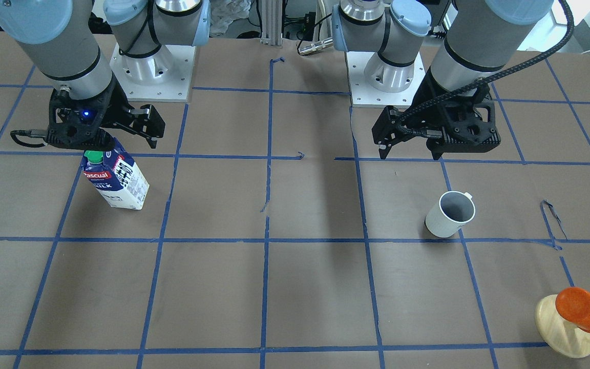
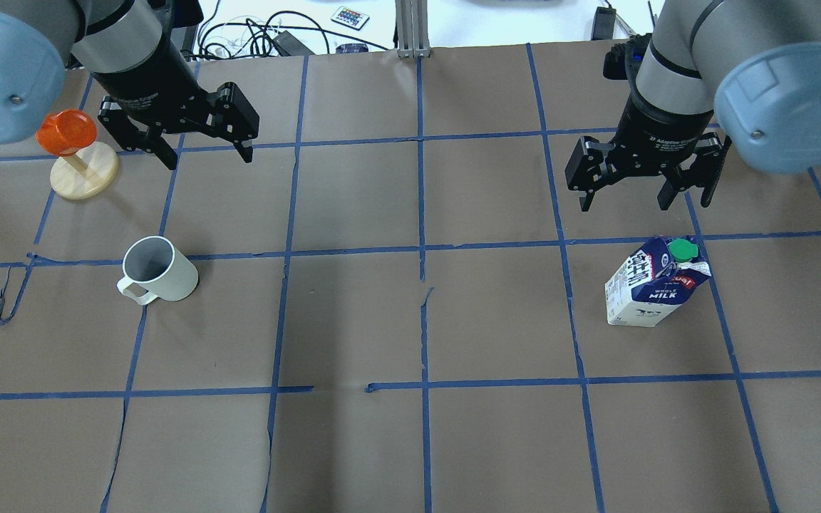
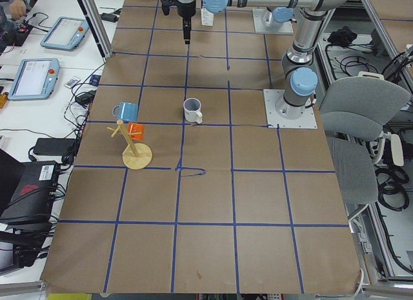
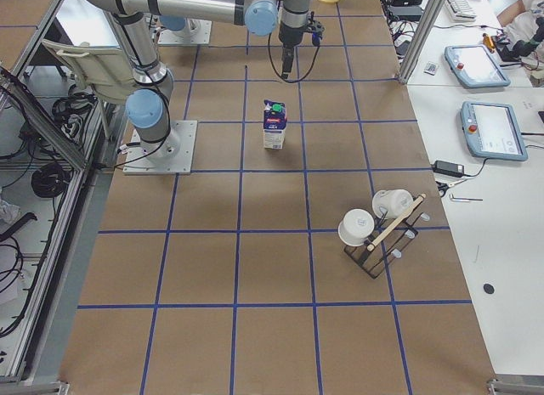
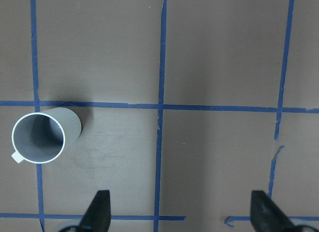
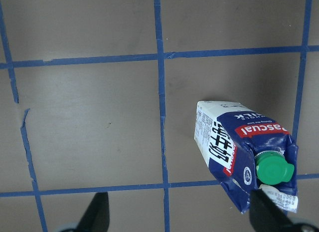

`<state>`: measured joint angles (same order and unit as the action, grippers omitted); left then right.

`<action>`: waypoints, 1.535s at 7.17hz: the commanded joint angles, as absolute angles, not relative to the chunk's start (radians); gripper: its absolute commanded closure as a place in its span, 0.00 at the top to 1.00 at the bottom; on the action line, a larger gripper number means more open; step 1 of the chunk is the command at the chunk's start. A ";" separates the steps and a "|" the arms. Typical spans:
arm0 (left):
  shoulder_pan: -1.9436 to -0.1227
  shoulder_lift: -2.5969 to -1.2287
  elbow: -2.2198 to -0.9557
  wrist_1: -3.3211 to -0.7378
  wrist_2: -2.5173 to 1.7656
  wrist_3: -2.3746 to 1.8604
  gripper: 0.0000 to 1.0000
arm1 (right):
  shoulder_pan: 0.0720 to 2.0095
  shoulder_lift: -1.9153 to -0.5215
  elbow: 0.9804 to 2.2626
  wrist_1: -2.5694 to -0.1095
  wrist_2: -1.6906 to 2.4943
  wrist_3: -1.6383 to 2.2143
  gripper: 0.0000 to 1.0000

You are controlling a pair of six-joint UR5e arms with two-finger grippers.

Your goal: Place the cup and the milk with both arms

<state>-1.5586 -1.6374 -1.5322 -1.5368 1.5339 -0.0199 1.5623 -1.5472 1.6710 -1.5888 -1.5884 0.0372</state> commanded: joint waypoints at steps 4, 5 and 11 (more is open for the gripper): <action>-1.444 -1.696 -1.561 -1.526 1.532 0.238 1.00 | 1.542 -1.545 1.672 -1.583 -1.592 0.012 1.00; -1.415 -1.733 -1.593 -1.494 1.534 0.285 1.00 | 1.533 -1.543 1.674 -1.579 -1.594 0.017 1.00; -1.287 -1.776 -1.990 -1.083 1.640 0.425 0.77 | 1.456 -1.578 1.664 -1.585 -1.651 0.011 1.00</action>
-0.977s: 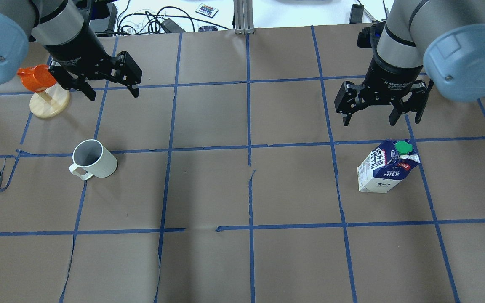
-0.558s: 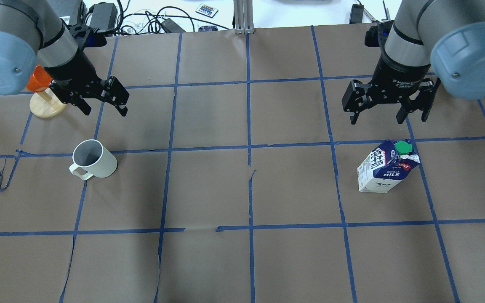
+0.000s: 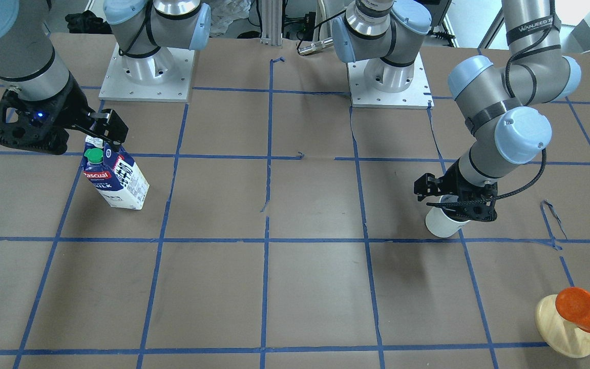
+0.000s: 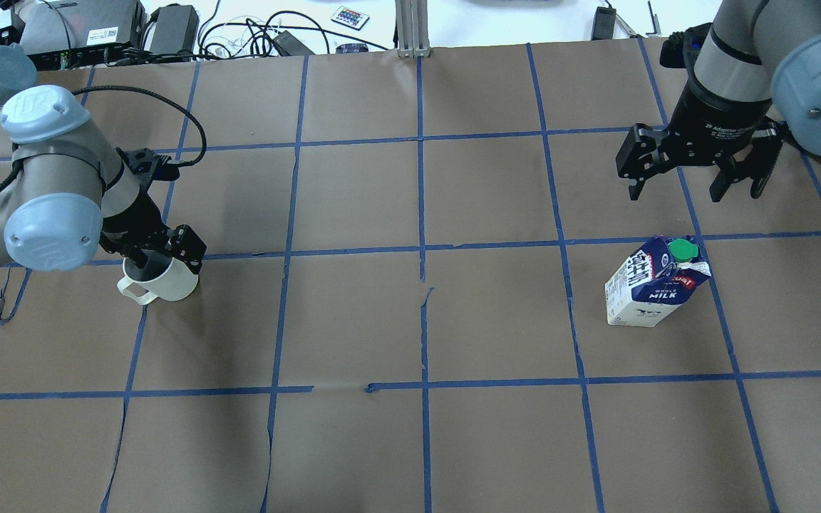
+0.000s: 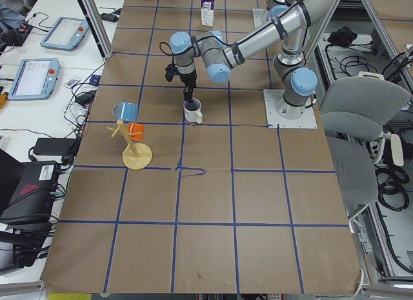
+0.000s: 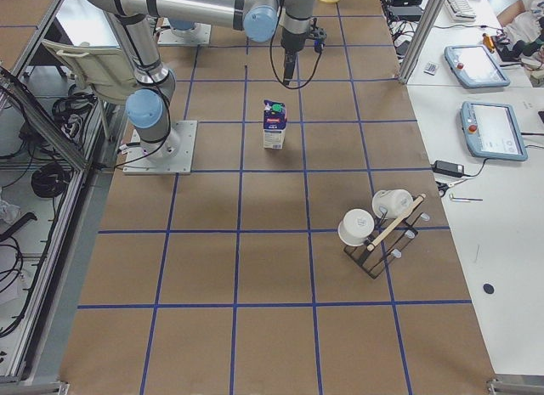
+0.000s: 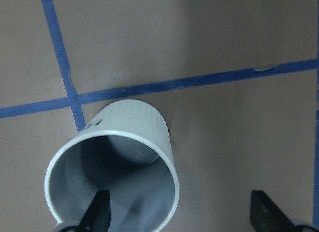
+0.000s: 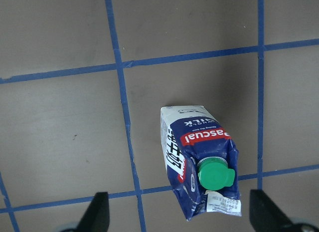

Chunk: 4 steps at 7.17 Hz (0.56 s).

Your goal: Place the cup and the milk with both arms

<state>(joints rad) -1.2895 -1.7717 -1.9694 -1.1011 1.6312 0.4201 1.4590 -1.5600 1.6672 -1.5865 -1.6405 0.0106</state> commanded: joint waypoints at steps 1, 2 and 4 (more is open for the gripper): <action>-1.287 -1.787 -1.987 -1.081 1.644 0.428 0.12 | 1.456 -1.580 1.666 -1.582 -1.651 0.014 1.00; -1.287 -1.789 -1.982 -1.080 1.646 0.431 0.00 | 1.454 -1.582 1.666 -1.577 -1.652 0.012 1.00; -1.289 -1.789 -1.974 -1.043 1.643 0.439 0.00 | 1.456 -1.575 1.670 -1.572 -1.649 0.008 1.00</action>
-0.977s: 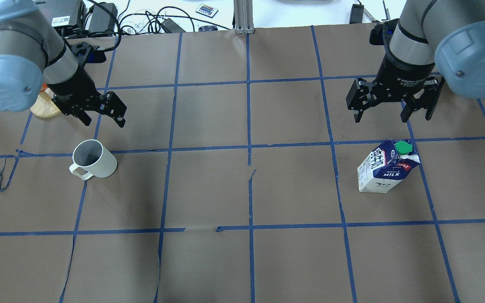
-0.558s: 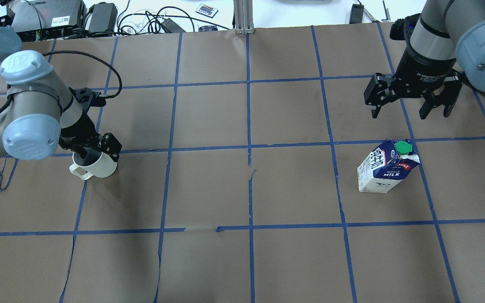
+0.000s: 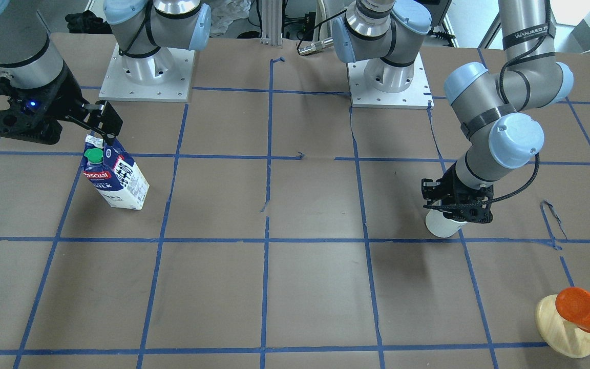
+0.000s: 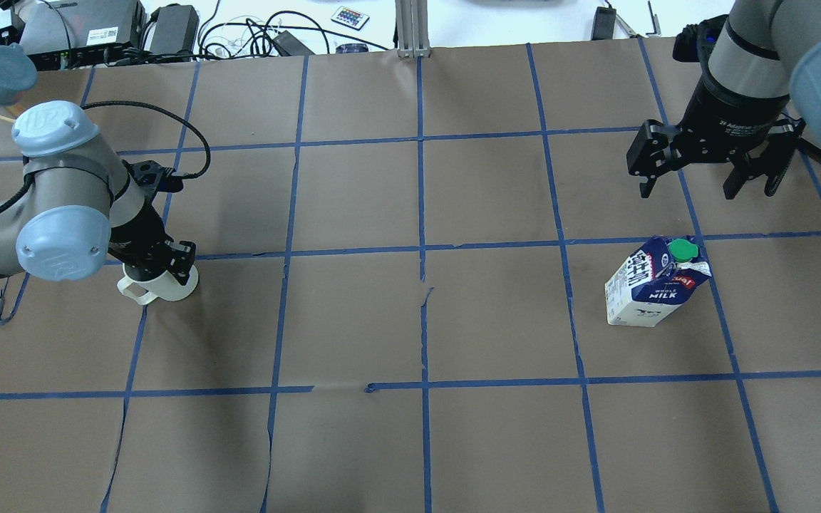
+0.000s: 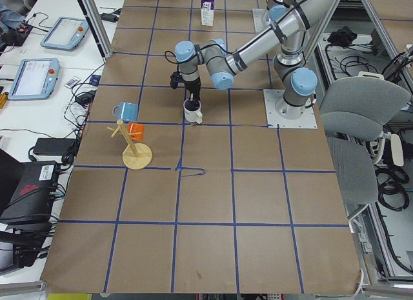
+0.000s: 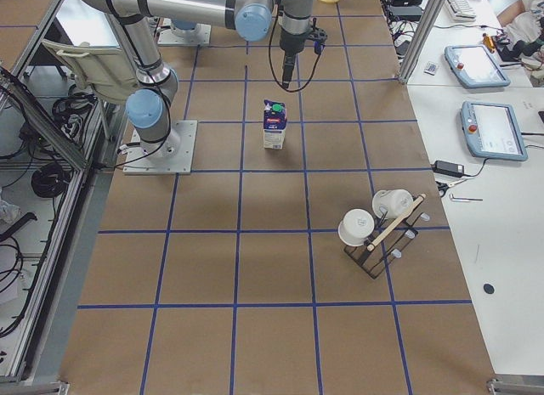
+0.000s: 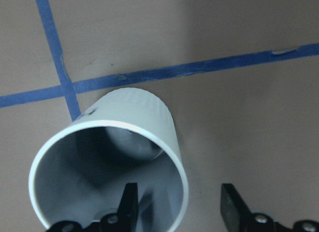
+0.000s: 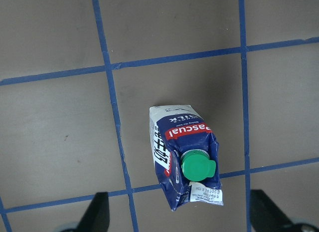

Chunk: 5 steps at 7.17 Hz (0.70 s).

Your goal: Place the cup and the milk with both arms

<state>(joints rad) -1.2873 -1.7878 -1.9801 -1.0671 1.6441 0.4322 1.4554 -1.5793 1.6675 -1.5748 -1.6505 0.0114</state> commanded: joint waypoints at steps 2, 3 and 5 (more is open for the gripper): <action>-1.290 -1.790 -1.938 -1.040 1.640 0.463 0.00 | 1.444 -1.572 1.718 -1.589 -1.649 -0.018 1.00; -1.305 -1.790 -1.922 -1.042 1.637 0.412 0.00 | 1.433 -1.572 1.745 -1.592 -1.649 -0.018 1.00; -1.424 -1.793 -1.901 -1.039 1.634 0.228 0.00 | 1.407 -1.572 1.758 -1.586 -1.651 -0.020 1.00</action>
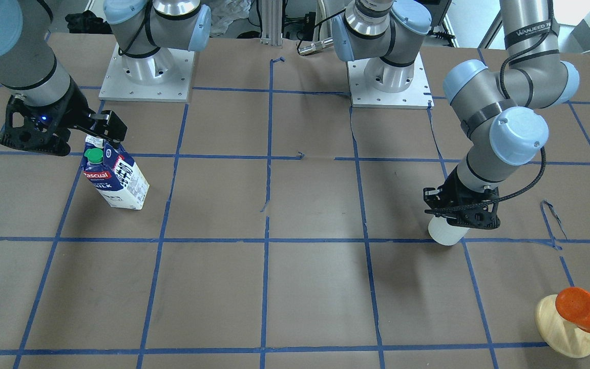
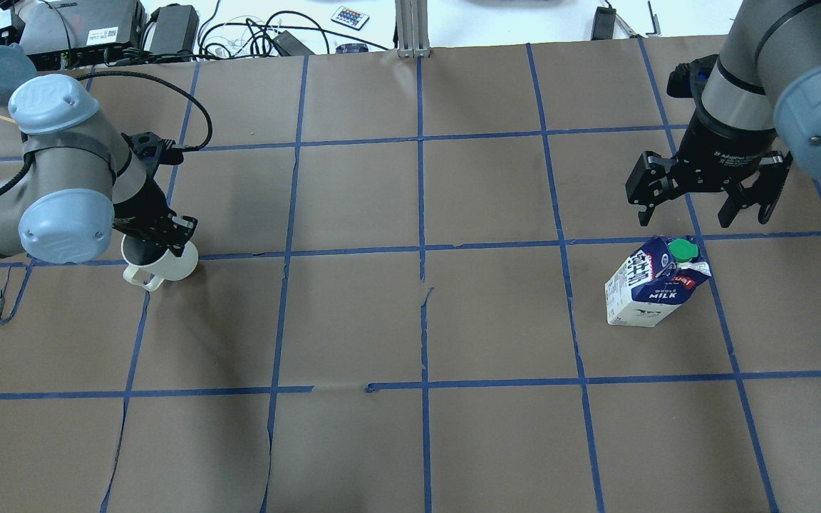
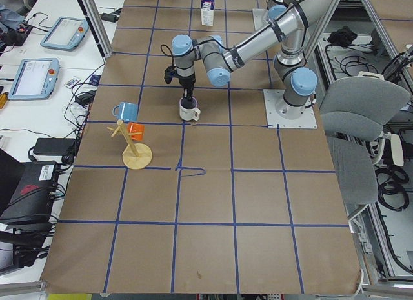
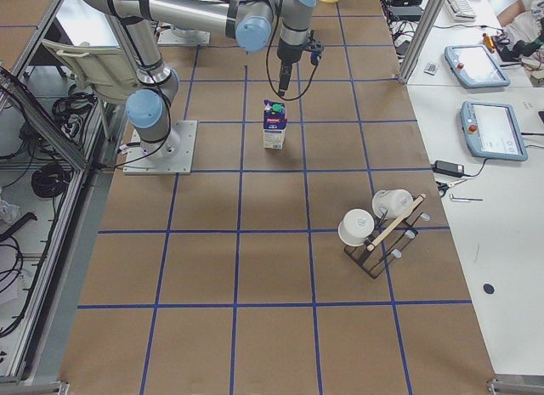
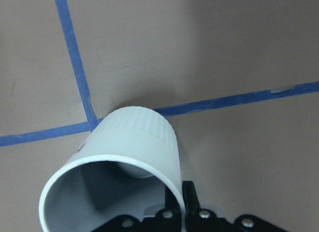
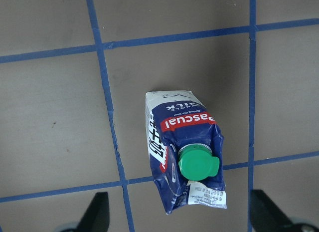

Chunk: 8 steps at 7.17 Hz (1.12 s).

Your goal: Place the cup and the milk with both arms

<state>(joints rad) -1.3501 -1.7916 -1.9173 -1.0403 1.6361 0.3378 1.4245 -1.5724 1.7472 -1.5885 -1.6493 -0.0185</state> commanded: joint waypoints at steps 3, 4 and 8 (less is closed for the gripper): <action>-1.688 -1.876 -1.748 -1.042 1.594 -0.092 0.00 | 1.394 -1.563 1.801 -1.592 -1.644 -0.020 1.00; -1.757 -1.919 -1.691 -1.042 1.592 -0.200 0.00 | 1.394 -1.563 1.805 -1.594 -1.644 -0.020 1.00; -1.955 -2.029 -1.641 -1.040 1.467 -0.357 0.00 | 1.394 -1.555 1.847 -1.605 -1.646 -0.020 1.00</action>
<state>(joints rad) -1.9022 -1.9987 -1.6480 -1.0415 1.5048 -0.3161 1.3943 -1.5576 1.8314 -1.6021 -1.6479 -0.0193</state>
